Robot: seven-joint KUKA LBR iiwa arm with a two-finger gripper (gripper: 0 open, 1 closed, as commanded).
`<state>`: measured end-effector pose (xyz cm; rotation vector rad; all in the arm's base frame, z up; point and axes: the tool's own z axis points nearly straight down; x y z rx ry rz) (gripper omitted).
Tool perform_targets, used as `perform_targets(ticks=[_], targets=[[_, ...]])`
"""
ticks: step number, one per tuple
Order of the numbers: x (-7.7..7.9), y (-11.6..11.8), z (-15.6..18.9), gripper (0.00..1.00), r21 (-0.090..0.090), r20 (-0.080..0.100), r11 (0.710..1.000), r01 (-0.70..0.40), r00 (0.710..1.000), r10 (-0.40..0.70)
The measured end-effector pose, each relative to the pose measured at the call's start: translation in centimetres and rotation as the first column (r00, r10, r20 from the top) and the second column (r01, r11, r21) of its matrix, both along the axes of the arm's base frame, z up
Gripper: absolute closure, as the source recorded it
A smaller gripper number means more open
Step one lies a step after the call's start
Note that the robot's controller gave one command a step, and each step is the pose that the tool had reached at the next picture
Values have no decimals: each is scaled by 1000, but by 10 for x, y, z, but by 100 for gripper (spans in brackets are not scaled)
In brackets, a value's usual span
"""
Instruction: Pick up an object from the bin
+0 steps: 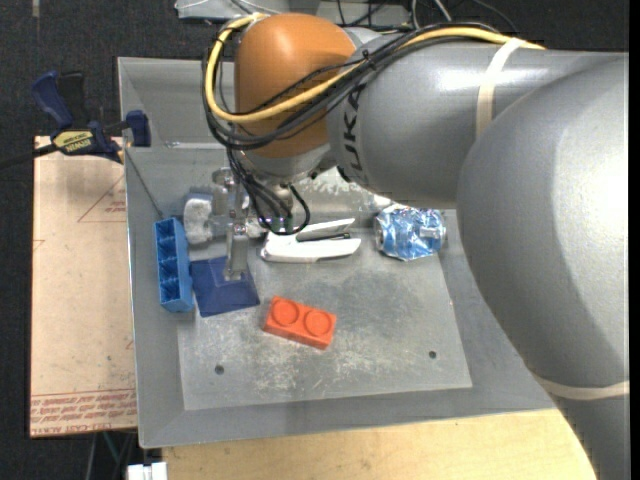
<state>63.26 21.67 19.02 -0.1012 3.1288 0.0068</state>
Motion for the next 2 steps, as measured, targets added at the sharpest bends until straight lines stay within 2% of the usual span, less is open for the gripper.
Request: perform_targets(ticks=[1,2], targets=[[-29,-13,19,0,2,-9,999,-36,999,36],[-51,-57,-22,0,-2,-10,1000,14,1000,-14]])
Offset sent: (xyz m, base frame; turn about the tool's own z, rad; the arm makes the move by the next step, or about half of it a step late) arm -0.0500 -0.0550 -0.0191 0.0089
